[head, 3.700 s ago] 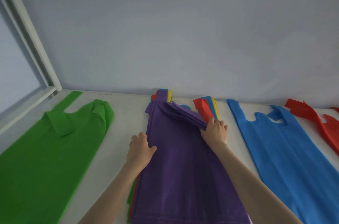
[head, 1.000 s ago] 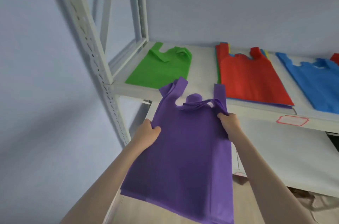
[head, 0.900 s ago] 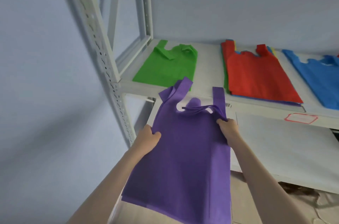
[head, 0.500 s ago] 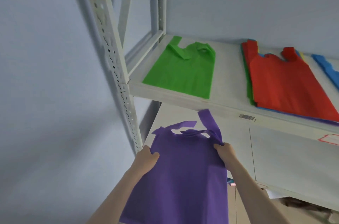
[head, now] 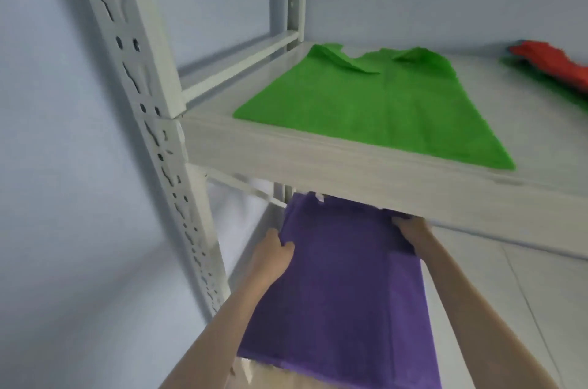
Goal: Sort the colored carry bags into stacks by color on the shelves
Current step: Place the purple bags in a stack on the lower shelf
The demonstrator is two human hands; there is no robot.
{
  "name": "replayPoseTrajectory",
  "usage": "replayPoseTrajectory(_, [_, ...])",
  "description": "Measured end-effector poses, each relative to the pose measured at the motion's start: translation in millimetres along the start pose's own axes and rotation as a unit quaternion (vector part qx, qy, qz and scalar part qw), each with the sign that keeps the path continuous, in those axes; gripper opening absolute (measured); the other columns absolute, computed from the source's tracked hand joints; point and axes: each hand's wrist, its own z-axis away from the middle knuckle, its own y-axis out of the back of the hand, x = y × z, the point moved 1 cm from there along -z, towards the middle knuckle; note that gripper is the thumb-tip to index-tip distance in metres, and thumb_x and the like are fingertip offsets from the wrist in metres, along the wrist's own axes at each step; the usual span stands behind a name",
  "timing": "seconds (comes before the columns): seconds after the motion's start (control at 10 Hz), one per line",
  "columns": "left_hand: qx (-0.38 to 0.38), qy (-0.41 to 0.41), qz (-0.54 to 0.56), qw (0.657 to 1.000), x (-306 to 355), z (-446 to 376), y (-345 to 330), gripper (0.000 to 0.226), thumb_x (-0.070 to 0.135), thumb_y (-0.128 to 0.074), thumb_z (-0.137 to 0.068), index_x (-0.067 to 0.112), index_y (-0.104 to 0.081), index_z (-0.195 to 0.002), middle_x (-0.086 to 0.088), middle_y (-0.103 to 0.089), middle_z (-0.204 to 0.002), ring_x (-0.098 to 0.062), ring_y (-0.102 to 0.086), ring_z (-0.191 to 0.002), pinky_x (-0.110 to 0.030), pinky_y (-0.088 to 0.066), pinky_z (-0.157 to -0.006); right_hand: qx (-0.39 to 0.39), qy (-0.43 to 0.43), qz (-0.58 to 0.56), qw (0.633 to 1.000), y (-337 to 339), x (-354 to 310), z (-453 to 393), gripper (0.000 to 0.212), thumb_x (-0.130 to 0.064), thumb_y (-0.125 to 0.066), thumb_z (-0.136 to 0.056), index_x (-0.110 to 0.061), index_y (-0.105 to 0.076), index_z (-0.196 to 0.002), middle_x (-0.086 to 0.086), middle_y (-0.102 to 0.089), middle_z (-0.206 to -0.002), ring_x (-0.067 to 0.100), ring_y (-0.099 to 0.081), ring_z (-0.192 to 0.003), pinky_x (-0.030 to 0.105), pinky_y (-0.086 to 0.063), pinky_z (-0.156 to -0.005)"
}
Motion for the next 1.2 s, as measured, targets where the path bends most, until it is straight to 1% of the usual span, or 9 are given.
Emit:
replayPoseTrajectory(0.1, [0.008,-0.009,-0.035,0.999,-58.3,-83.4,-59.1,0.036,0.022,-0.039,-0.095,0.002,-0.044,-0.126,-0.013,-0.054,-0.128,-0.027,-0.056,-0.105,-0.030,-0.044,-0.086,0.016,0.008,0.000,1.000,-45.4,65.4,-72.2,0.027,-0.010,-0.055,-0.089,0.016,-0.060,-0.096,0.015,-0.050,-0.080,0.022,-0.046,-0.073,0.031,-0.032,-0.063])
replayPoseTrajectory(0.2, [0.004,-0.001,-0.054,0.999,-119.3,-141.9,-115.4,0.036,0.020,-0.040,-0.095,0.001,-0.045,-0.126,-0.016,-0.053,-0.130,-0.031,-0.053,-0.117,-0.031,-0.043,-0.092,0.015,-0.006,0.016,1.000,-90.7,150.5,-123.9,0.031,-0.005,-0.055,-0.089,0.000,-0.051,-0.059,0.009,-0.044,-0.059,0.018,-0.037,-0.054,0.029,-0.024,-0.052])
replayPoseTrajectory(0.4, [0.030,0.013,-0.073,0.997,-163.1,-179.7,-148.5,0.036,0.020,-0.042,-0.093,-0.001,-0.050,-0.121,-0.015,-0.060,-0.114,-0.032,-0.058,-0.105,-0.037,-0.046,-0.092,0.011,-0.009,-0.010,1.000,-117.7,210.4,-153.2,0.017,-0.009,-0.053,-0.088,-0.002,-0.061,-0.075,0.014,-0.054,-0.070,0.023,-0.050,-0.067,0.030,-0.036,-0.062])
replayPoseTrajectory(0.6, [0.021,0.023,-0.103,0.994,-155.0,-175.8,-148.3,0.035,0.019,-0.042,-0.095,0.001,-0.046,-0.125,-0.014,-0.055,-0.128,-0.030,-0.054,-0.116,-0.034,-0.043,-0.093,-0.022,-0.030,0.017,0.999,-110.8,191.1,-146.1,0.026,0.004,-0.048,-0.085,-0.009,-0.049,-0.063,0.015,-0.051,-0.078,0.021,-0.044,-0.060,0.026,-0.033,-0.055])
replayPoseTrajectory(0.7, [0.037,0.015,-0.100,0.994,-160.4,-181.2,-153.8,0.034,0.019,-0.042,-0.094,0.001,-0.047,-0.123,-0.015,-0.056,-0.124,-0.031,-0.056,-0.113,-0.034,-0.044,-0.089,-0.021,-0.011,0.022,0.999,-111.3,195.9,-145.1,0.016,0.005,-0.047,-0.084,-0.002,-0.054,-0.072,0.017,-0.051,-0.085,0.022,-0.046,-0.064,0.027,-0.033,-0.056])
replayPoseTrajectory(0.8, [0.032,0.022,-0.126,0.991,-155.6,-173.0,-152.1,0.035,0.019,-0.042,-0.094,0.001,-0.045,-0.124,-0.015,-0.055,-0.125,-0.032,-0.054,-0.115,-0.034,-0.044,-0.089,-0.021,-0.003,0.041,0.999,-107.8,194.0,-136.7,0.019,0.006,-0.045,-0.085,0.002,-0.057,-0.099,0.017,-0.052,-0.087,0.025,-0.049,-0.072,0.032,-0.036,-0.061])
replayPoseTrajectory(0.9, [0.017,0.052,-0.235,0.970,-138.0,-147.6,-135.3,0.041,0.022,-0.041,-0.095,0.001,-0.041,-0.130,-0.016,-0.045,-0.136,-0.030,-0.043,-0.128,-0.033,-0.038,-0.102,-0.044,-0.029,0.127,0.990,-93.4,173.7,-109.1,0.040,0.003,-0.043,-0.087,0.005,-0.045,-0.127,0.017,-0.049,-0.102,0.030,-0.050,-0.090,0.042,-0.049,-0.082])
replayPoseTrajectory(1.1, [-0.073,0.035,-0.269,0.960,-66.1,-72.2,-73.5,0.026,0.013,-0.039,-0.093,-0.001,-0.055,-0.108,-0.019,-0.059,-0.123,-0.033,-0.056,-0.116,-0.036,-0.045,-0.097,-0.133,-0.028,0.257,0.957,-52.8,96.2,-18.1,0.036,-0.010,-0.040,-0.095,0.003,-0.055,-0.126,0.015,-0.055,-0.106,0.023,-0.048,-0.094,0.028,-0.038,-0.082])
replayPoseTrajectory(1.2, [-0.099,0.043,-0.276,0.955,-25.1,-29.1,-47.1,0.032,0.011,-0.039,-0.093,-0.009,-0.053,-0.113,-0.020,-0.061,-0.107,-0.035,-0.058,-0.112,-0.041,-0.048,-0.094,-0.164,-0.008,0.279,0.946,-30.1,53.3,30.6,0.034,-0.011,-0.041,-0.095,0.000,-0.057,-0.124,0.018,-0.057,-0.129,0.017,-0.043,-0.093,0.022,-0.033,-0.080])
